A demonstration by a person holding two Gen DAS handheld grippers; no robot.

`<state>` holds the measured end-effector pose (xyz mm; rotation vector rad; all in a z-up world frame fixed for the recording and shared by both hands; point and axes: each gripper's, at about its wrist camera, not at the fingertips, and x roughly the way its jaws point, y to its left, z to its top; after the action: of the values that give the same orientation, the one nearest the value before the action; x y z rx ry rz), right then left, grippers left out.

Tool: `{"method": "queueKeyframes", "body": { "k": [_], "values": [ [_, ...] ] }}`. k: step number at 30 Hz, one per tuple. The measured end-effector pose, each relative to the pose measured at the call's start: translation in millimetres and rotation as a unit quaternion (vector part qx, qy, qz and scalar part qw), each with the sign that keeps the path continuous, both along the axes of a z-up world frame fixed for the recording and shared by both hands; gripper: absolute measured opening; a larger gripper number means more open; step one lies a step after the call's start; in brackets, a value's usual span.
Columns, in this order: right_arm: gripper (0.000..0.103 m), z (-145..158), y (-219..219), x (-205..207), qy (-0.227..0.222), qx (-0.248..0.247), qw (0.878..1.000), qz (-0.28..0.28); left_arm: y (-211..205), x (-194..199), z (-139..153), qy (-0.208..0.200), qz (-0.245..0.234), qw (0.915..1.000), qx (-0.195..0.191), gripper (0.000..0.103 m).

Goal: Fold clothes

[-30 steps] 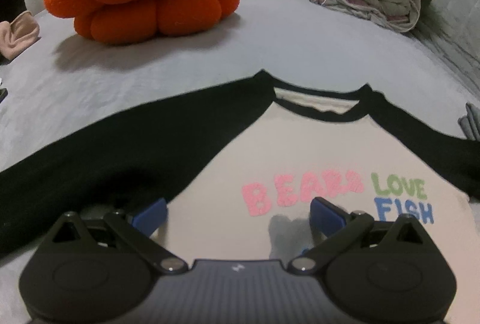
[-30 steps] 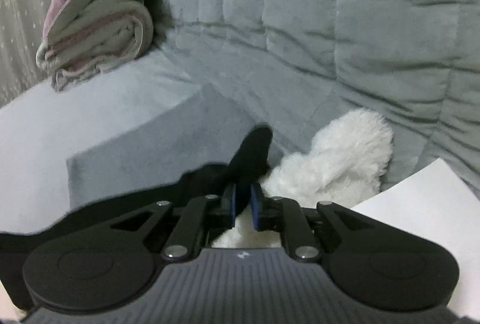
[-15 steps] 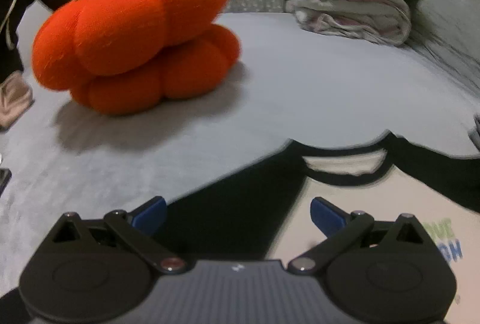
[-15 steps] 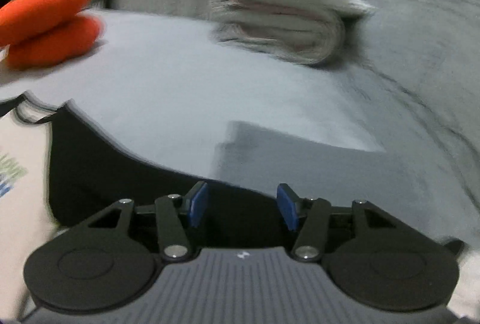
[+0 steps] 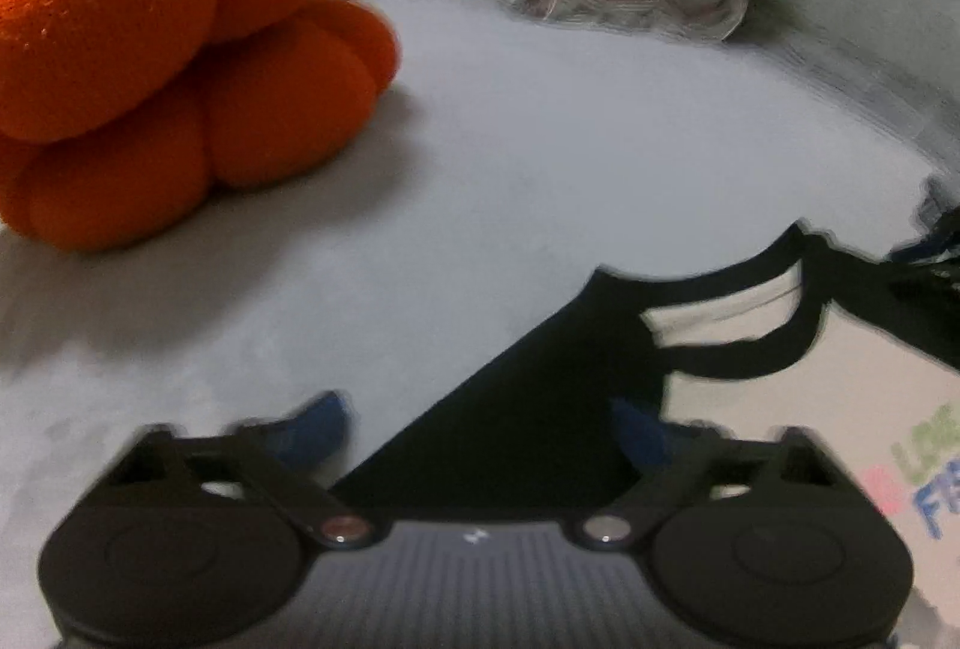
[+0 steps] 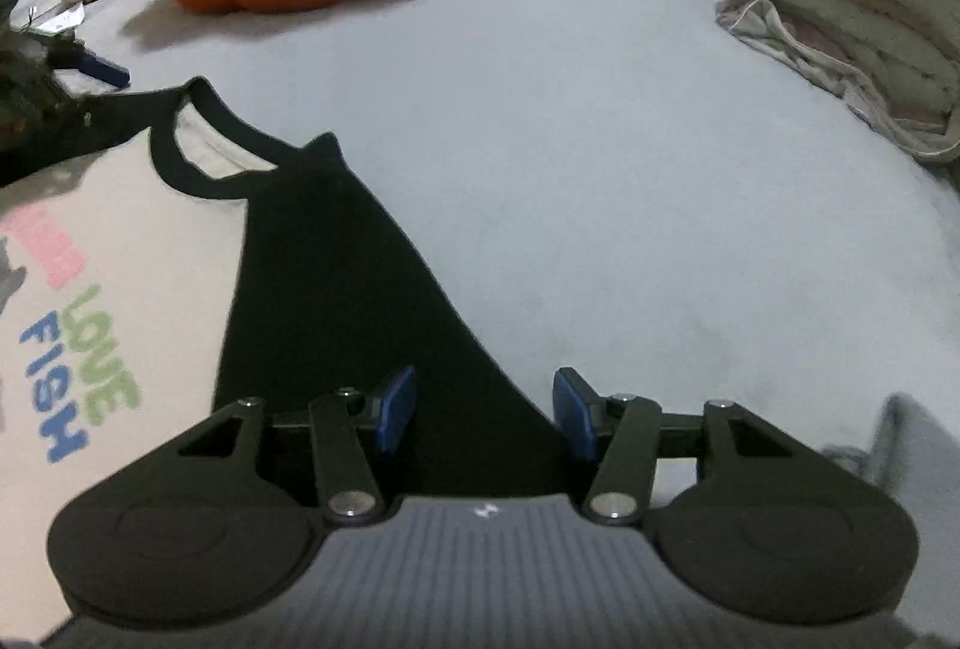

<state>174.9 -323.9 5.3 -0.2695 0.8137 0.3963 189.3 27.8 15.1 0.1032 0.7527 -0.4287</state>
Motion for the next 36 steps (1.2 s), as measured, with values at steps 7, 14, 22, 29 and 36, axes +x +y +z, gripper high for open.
{"method": "queueKeyframes", "body": {
  "k": [7, 14, 22, 29, 36],
  "values": [
    [0.004, 10, 32, -12, -0.075, -0.065, 0.995, -0.004, 12, 4, 19, -0.017, 0.017, 0.9984, -0.051, 0.002],
    [0.004, 13, 53, -2, -0.136, -0.151, 0.978, -0.038, -5, 11, 26, -0.072, 0.047, 0.9962, 0.004, 0.002],
    [0.004, -19, 48, 11, -0.125, -0.152, 0.978, -0.069, -18, 19, 2, -0.084, 0.088, 0.9894, 0.08, 0.004],
    [0.053, 44, 10, -30, -0.181, -0.067, 0.97, -0.15, 25, 1, 54, -0.106, 0.154, 0.9823, 0.012, 0.043],
    [0.054, 103, -108, -143, -0.169, 0.029, 0.932, -0.321, 53, -61, 106, -0.078, 0.201, 0.9731, -0.082, 0.068]
  ]
}}
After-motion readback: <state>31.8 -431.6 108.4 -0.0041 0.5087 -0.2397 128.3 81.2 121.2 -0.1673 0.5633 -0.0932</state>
